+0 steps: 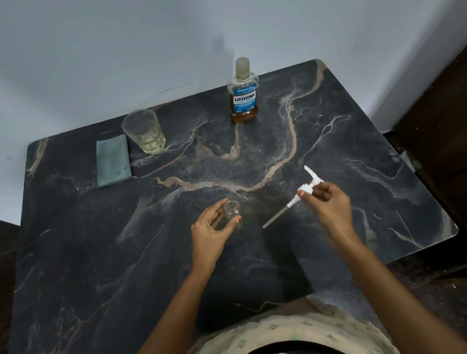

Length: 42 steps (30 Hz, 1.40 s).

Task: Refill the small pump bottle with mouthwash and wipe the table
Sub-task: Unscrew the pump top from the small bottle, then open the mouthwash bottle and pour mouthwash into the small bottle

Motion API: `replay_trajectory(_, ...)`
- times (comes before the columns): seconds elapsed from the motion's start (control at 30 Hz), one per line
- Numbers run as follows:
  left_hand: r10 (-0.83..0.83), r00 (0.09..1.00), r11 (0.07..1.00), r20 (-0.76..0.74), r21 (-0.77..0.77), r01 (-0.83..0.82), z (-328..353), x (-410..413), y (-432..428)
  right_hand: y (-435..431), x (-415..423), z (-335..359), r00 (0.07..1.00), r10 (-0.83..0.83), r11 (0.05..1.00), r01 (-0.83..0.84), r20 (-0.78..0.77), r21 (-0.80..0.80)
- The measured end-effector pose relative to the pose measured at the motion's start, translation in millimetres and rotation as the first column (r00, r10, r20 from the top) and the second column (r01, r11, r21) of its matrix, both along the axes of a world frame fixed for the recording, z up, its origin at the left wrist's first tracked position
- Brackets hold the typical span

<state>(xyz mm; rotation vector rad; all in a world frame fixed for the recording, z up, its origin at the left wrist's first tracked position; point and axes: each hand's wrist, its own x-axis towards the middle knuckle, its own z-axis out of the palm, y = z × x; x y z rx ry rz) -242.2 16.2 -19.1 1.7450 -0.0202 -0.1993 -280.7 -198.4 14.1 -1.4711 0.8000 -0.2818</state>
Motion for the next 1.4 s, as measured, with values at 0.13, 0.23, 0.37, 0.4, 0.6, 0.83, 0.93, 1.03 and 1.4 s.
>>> replay_trajectory(0.13, -0.007, 1.0, 0.999, 0.029, 0.043, 0.006, -3, -4, -1, -13, -22, -41, 0.978, -0.066, 0.994, 0.081, -0.197, 0.069)
replay_trajectory(0.23, -0.005, 0.998, 0.998, 0.057, 0.062, 0.001, -3, -6, -2, -16, -36, -55, 0.958, -0.099, 0.985, 0.132, -0.268, 0.109)
replay_trajectory(0.37, -0.003, 0.997, 0.997, 0.083, 0.082, -0.004, -5, -8, -3, -14, -44, -59, 0.942, -0.123, 0.982, 0.162, -0.312, 0.099)
replay_trajectory(0.4, -0.001, 0.997, 0.997, 0.08, 0.077, -0.005, -5, -8, -3, -14, -43, -58, 0.94, -0.129, 0.983, 0.164, -0.316, 0.087)
replay_trajectory(0.6, 0.016, 0.999, 0.999, 0.032, 0.035, -0.017, -7, -8, -2, -12, -41, -54, 0.932, -0.146, 0.986, 0.165, -0.333, 0.029)
replay_trajectory(0.83, 0.006, 1.0, 1.0, 0.015, -0.007, -0.006, -8, -5, 0, -14, -45, -52, 0.924, -0.134, 0.985, 0.162, -0.357, 0.05)
replay_trajectory(0.93, 0.0, 1.0, 1.0, 0.012, -0.022, 0.001, -8, -3, 1, -15, -46, -46, 0.932, -0.125, 0.991, 0.132, -0.341, -0.004)
replay_trajectory(1.03, -0.008, 1.0, 0.999, 0.005, -0.046, 0.008, -9, 0, 3, -14, -41, -39, 0.949, -0.087, 0.996, 0.073, -0.302, -0.057)
replay_trajectory(1.4, 0.078, 0.996, 0.997, 0.035, -0.022, -0.077, -6, 16, 19, 18, 34, -19, 0.933, 0.315, 0.909, -0.35, -0.174, -0.229)
